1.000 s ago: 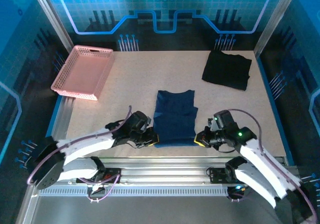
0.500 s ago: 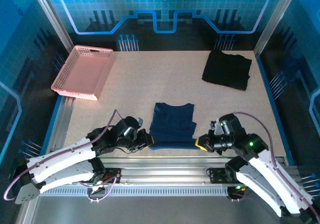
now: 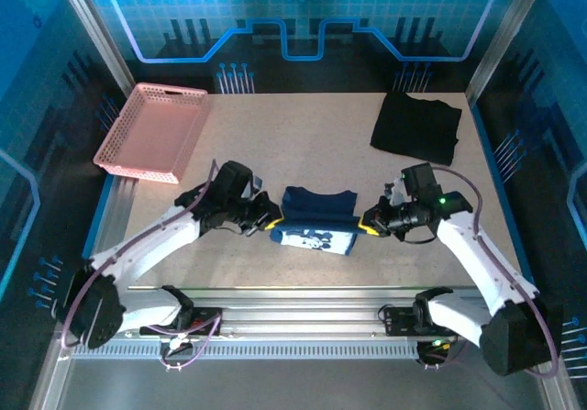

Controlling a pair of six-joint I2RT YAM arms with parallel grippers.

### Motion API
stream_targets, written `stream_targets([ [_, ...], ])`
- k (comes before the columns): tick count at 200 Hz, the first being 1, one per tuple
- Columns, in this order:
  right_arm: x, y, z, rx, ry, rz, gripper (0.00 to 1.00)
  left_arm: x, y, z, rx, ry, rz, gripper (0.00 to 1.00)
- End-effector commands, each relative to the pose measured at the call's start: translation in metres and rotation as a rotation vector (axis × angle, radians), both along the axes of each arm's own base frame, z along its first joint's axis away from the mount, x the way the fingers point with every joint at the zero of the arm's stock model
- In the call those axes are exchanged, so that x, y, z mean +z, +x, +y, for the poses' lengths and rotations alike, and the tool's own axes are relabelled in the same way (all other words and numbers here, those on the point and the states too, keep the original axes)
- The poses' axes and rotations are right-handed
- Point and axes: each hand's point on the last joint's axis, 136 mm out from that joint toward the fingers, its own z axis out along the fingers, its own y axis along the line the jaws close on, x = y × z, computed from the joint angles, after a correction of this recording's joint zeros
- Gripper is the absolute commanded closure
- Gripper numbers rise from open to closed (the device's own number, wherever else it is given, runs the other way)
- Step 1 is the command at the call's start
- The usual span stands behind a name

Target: Fold and stack the t-shirts

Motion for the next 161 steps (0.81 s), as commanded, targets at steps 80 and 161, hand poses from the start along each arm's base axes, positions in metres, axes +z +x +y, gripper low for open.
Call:
stream_targets([
  [80, -0.033, 0.081, -0.04, -0.032, -0.135, 0.058, 1.0, -0.041, 0.081, 0.03, 0.011, 0.089, 0.084, 1.0],
  [161, -0.071, 0.126, -0.063, -0.051, -0.18, 0.152, 1.0, -0.07, 0.145, 0.021, -0.015, 0.074, 0.12, 1.0],
])
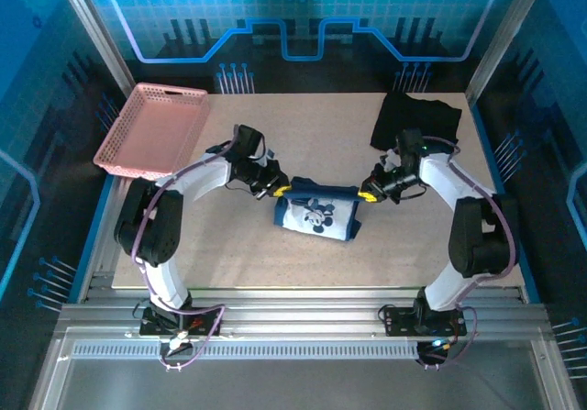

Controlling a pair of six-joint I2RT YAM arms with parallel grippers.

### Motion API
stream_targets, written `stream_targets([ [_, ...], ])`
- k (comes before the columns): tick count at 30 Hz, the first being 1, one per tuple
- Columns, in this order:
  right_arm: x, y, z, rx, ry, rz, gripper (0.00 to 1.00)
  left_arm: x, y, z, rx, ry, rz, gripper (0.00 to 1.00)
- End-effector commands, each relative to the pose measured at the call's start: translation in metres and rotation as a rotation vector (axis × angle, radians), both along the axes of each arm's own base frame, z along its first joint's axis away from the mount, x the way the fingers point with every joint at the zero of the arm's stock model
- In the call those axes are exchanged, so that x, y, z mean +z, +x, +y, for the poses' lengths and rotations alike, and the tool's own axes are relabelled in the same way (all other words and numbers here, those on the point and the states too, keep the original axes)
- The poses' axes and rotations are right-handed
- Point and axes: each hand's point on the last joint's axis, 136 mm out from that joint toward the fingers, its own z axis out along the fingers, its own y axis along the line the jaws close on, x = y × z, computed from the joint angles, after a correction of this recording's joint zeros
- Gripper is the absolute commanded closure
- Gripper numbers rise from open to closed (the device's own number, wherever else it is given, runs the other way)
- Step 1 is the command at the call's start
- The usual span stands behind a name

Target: Fold and stack the t-shirts

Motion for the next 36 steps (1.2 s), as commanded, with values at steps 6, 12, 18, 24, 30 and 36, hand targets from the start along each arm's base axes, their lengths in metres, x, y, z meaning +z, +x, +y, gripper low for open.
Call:
stream_targets([
  [6, -0.03, 0.022, -0.051, -0.092, -0.133, 0.067, 1.0, -0.014, 0.045, 0.017, 0.037, 0.032, 0.016, 0.99],
  [12, -0.045, 0.03, -0.064, -0.123, -0.15, 0.1, 0.94, -0.011, 0.069, 0.008, 0.039, -0.016, -0.016, 0.75],
  [18, -0.034, 0.06, -0.083, -0.253, -0.068, 0.06, 0.54, 0.046, 0.108, 0.006, 0.096, -0.09, -0.163, 0.31],
  [24, 0.02, 0.086, -0.1, -0.292, -0.022, -0.064, 0.27, 0.114, 0.113, 0.032, 0.119, -0.07, -0.324, 0.24],
  [30, 0.063, 0.059, -0.076, -0.199, 0.005, -0.153, 0.33, 0.106, 0.061, 0.032, 0.005, 0.007, -0.312, 0.27],
  [36, 0.047, -0.001, -0.006, -0.038, 0.003, -0.141, 0.85, 0.075, 0.019, -0.006, -0.101, 0.004, -0.286, 0.66],
])
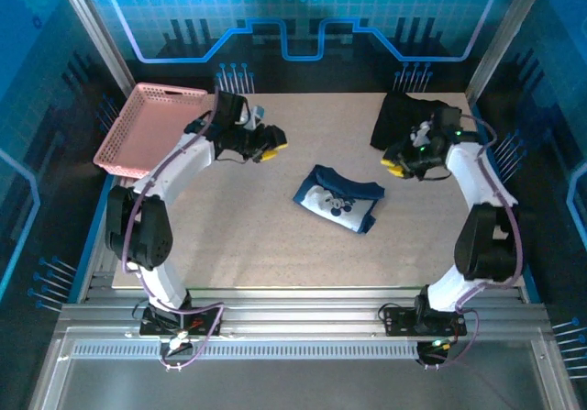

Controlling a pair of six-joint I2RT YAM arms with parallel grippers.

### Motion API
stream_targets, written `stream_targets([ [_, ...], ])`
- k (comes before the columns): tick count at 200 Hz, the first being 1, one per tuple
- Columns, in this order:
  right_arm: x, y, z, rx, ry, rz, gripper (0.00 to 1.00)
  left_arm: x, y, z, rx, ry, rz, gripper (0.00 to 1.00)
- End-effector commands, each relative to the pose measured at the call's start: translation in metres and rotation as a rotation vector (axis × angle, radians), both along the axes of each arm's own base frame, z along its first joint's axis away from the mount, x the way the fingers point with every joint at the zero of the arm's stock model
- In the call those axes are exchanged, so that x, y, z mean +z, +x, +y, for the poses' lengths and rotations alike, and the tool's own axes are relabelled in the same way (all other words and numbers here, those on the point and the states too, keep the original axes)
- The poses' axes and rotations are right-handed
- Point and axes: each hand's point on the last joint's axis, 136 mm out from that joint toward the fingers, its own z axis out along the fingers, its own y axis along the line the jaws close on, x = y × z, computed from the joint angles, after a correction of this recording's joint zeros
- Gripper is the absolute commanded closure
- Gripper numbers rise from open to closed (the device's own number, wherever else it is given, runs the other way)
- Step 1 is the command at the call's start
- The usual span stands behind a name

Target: Fold and stack the t-shirts

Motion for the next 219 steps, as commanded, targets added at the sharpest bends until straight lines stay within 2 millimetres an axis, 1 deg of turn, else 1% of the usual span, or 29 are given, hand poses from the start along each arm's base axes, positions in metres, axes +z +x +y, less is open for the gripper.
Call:
stream_targets([
  [1, -0.029, -0.04, 0.046, 0.109, 0.001, 0.082, 0.9, -0.036, -0.026, -0.026, -0.078, 0.031, 0.055, 0.72],
  [9, -0.043, -0.048, 0.06, 0.131, 0.004, 0.105, 0.95, -0.045, -0.03, -0.035, -0.088, 0.026, 0.07, 0.78],
  [15, -0.053, -0.052, 0.067, 0.142, -0.002, 0.125, 0.96, -0.051, -0.033, -0.044, -0.101, 0.024, 0.077, 0.82],
  [25, -0.065, -0.055, 0.075, 0.151, -0.016, 0.145, 0.98, -0.059, -0.038, -0.058, -0.125, 0.026, 0.081, 0.85],
  [27, -0.071, -0.056, 0.077, 0.152, -0.021, 0.156, 0.98, -0.061, -0.039, -0.06, -0.131, 0.027, 0.082, 0.86],
  [46, -0.091, -0.053, 0.088, 0.151, -0.029, 0.175, 0.99, -0.08, -0.044, -0.08, -0.156, 0.041, 0.113, 0.91],
  [63, -0.106, -0.046, 0.089, 0.149, -0.067, 0.202, 1.0, -0.099, -0.044, -0.086, -0.151, 0.066, 0.148, 0.92],
  [102, -0.129, -0.014, 0.091, 0.115, -0.1, 0.226, 0.99, -0.14, -0.036, -0.082, -0.116, 0.153, 0.197, 0.92],
  [135, -0.132, 0.013, 0.087, 0.087, -0.109, 0.229, 0.99, -0.175, -0.036, -0.077, -0.128, 0.236, 0.246, 0.93],
  [155, -0.132, 0.031, 0.076, 0.052, -0.113, 0.236, 0.97, -0.189, -0.038, -0.072, -0.14, 0.286, 0.258, 0.94],
  [162, -0.133, 0.036, 0.073, 0.042, -0.105, 0.241, 0.97, -0.191, -0.038, -0.07, -0.144, 0.294, 0.256, 0.94],
  [168, -0.132, 0.045, 0.069, 0.029, -0.096, 0.233, 0.96, -0.191, -0.038, -0.07, -0.147, 0.299, 0.254, 0.94],
  [190, -0.13, 0.068, 0.059, -0.008, -0.063, 0.232, 0.93, -0.186, -0.037, -0.075, -0.176, 0.29, 0.227, 0.94],
  [204, -0.121, 0.09, 0.058, -0.022, -0.009, 0.205, 0.89, -0.182, -0.036, -0.078, -0.197, 0.292, 0.212, 0.93],
  [219, -0.112, 0.108, 0.055, -0.028, 0.005, 0.187, 0.85, -0.181, -0.037, -0.079, -0.21, 0.289, 0.209, 0.93],
])
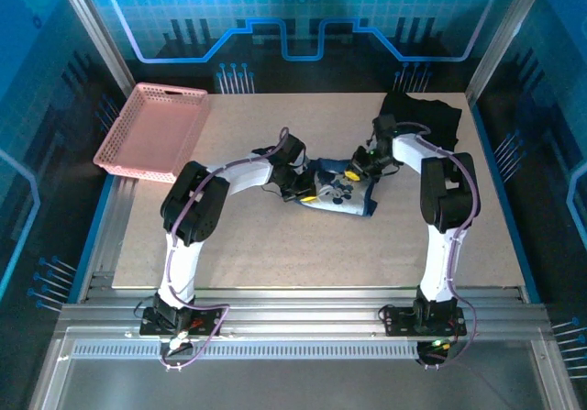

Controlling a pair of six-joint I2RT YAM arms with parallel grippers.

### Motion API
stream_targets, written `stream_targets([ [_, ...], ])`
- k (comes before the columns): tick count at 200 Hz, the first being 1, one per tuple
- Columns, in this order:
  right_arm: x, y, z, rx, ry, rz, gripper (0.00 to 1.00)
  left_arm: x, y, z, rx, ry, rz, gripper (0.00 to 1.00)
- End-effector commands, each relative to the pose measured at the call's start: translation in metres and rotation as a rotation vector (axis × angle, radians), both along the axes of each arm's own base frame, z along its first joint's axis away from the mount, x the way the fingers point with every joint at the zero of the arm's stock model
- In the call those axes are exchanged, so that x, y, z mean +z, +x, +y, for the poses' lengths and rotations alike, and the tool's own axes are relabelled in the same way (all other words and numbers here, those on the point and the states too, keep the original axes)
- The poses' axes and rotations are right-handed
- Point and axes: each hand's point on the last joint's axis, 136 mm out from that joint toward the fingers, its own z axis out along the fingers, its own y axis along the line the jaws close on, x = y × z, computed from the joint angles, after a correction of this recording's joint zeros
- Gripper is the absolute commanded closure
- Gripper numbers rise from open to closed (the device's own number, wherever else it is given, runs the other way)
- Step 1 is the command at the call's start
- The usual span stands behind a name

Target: Fold and stack the t-shirts

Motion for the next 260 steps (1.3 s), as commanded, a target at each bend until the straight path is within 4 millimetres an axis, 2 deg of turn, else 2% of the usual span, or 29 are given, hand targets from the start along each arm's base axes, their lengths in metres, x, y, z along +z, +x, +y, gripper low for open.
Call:
stream_targets([
  [1, 0.014, 0.028, -0.005, -0.029, 0.053, -0.007, 0.84, -0.017, -0.008, 0.006, -0.048, 0.07, 0.019, 0.94],
  [8, 0.018, 0.036, -0.006, -0.025, 0.058, -0.023, 0.8, -0.016, -0.009, 0.006, -0.05, 0.069, 0.02, 0.93],
  [27, 0.032, 0.051, -0.007, -0.012, 0.075, -0.062, 0.6, -0.005, -0.007, 0.004, -0.046, 0.043, 0.004, 0.92],
  [36, 0.041, 0.052, -0.008, -0.006, 0.081, -0.082, 0.5, 0.007, -0.003, 0.002, -0.036, 0.016, -0.012, 0.9],
  [50, 0.058, 0.044, -0.01, 0.02, 0.072, -0.116, 0.44, 0.037, 0.006, -0.002, -0.011, -0.046, -0.051, 0.82],
  [62, 0.073, 0.028, -0.014, 0.05, 0.034, -0.135, 0.38, 0.068, 0.016, 0.0, 0.028, -0.105, -0.091, 0.65],
  [78, 0.093, -0.006, -0.026, 0.084, -0.04, -0.152, 0.3, 0.124, 0.027, 0.007, 0.082, -0.201, -0.177, 0.43],
  [91, 0.106, -0.036, -0.039, 0.097, -0.105, -0.171, 0.25, 0.166, 0.031, 0.021, 0.121, -0.244, -0.25, 0.34],
  [105, 0.12, -0.069, -0.053, 0.089, -0.157, -0.209, 0.13, 0.207, 0.03, 0.043, 0.159, -0.282, -0.339, 0.26],
  [117, 0.125, -0.094, -0.06, 0.062, -0.159, -0.24, 0.03, 0.225, 0.026, 0.065, 0.191, -0.285, -0.4, 0.19],
  [129, 0.124, -0.113, -0.058, 0.076, -0.113, -0.25, 0.02, 0.228, 0.02, 0.084, 0.216, -0.287, -0.417, 0.17],
  [141, 0.114, -0.128, -0.058, 0.107, -0.109, -0.211, 0.02, 0.226, 0.014, 0.101, 0.247, -0.301, -0.416, 0.17],
  [165, 0.082, -0.132, -0.05, 0.132, -0.061, -0.153, 0.02, 0.218, 0.002, 0.13, 0.31, -0.346, -0.445, 0.13],
  [191, 0.05, -0.114, -0.042, 0.144, -0.059, -0.114, 0.02, 0.211, -0.015, 0.157, 0.351, -0.306, -0.469, 0.11],
  [218, 0.022, -0.091, -0.037, 0.157, -0.1, -0.06, 0.03, 0.219, -0.036, 0.179, 0.379, -0.252, -0.528, 0.03],
  [242, -0.001, -0.074, -0.035, 0.17, -0.153, -0.005, 0.05, 0.219, -0.055, 0.195, 0.403, -0.198, -0.53, 0.02],
  [260, -0.016, -0.063, -0.03, 0.188, -0.192, 0.04, 0.1, 0.214, -0.068, 0.208, 0.429, -0.152, -0.524, 0.02],
])
